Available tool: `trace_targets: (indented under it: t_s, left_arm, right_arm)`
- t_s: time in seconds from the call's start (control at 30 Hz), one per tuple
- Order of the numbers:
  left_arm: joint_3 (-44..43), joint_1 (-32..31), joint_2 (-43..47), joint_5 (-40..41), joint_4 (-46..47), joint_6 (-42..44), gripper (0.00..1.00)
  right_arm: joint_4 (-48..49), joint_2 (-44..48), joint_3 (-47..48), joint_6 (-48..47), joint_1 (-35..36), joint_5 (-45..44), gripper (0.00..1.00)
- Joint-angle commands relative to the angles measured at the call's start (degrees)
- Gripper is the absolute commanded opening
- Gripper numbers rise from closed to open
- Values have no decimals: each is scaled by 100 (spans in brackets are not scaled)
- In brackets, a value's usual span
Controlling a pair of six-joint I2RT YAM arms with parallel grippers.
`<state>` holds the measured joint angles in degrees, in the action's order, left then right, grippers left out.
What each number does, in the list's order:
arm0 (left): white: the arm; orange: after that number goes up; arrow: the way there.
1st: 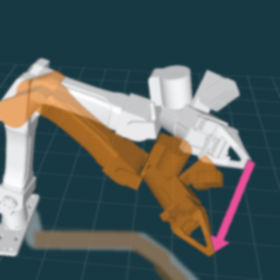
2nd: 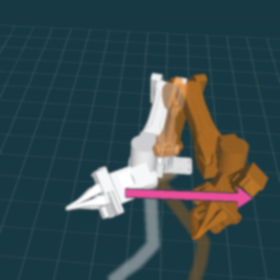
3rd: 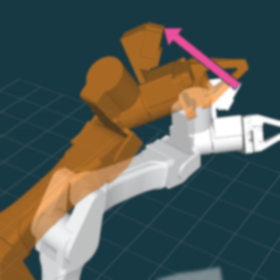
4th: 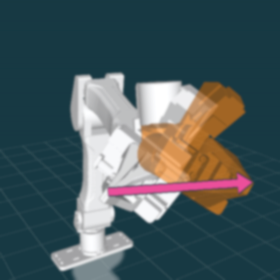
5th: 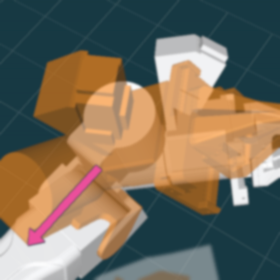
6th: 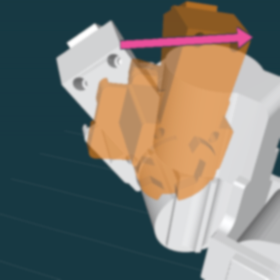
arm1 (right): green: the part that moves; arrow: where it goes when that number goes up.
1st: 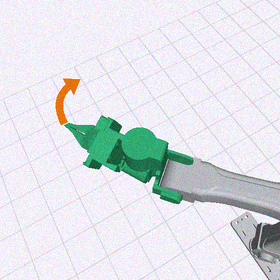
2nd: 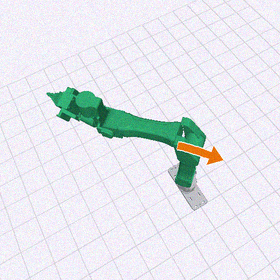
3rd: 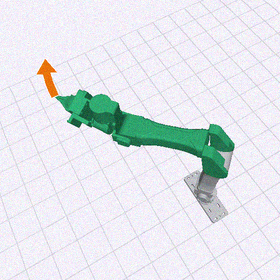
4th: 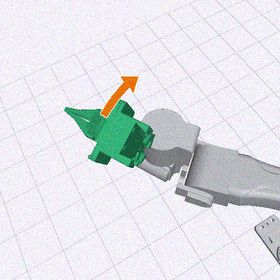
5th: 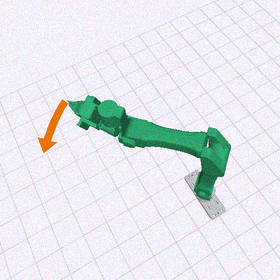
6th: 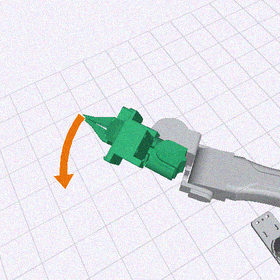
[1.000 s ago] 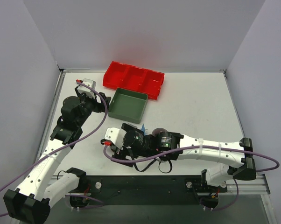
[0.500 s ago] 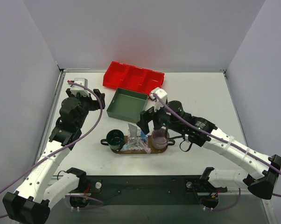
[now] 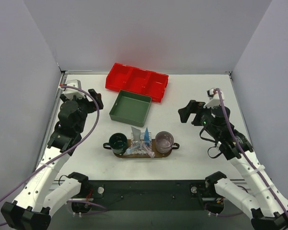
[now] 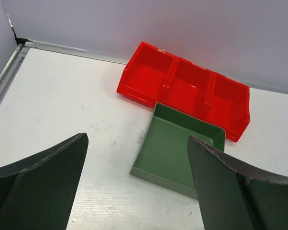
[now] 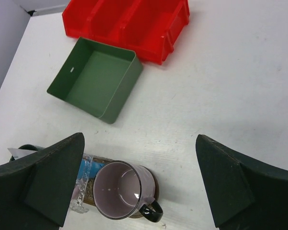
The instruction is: Prepare toiletry sets of a toothbrush and toothpaste on the tray
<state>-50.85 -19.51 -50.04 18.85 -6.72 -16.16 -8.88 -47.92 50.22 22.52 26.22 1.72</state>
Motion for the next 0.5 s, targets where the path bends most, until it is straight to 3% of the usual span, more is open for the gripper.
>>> trace_targets:
  t_s: [0.0, 0.17, 0.47]
  left_arm:
    - [-136, 0, 232, 180, 162, -141, 96]
    - [-127, 0, 249, 198, 171, -141, 96]
    - [-118, 0, 258, 180, 189, -133, 96]
  right_arm:
    - [-271, 510, -12, -55, -231, -539, 95]
    - [-623, 828, 67, -327, -240, -1050, 95]
    - [-773, 925, 76, -433, -240, -1209, 96]
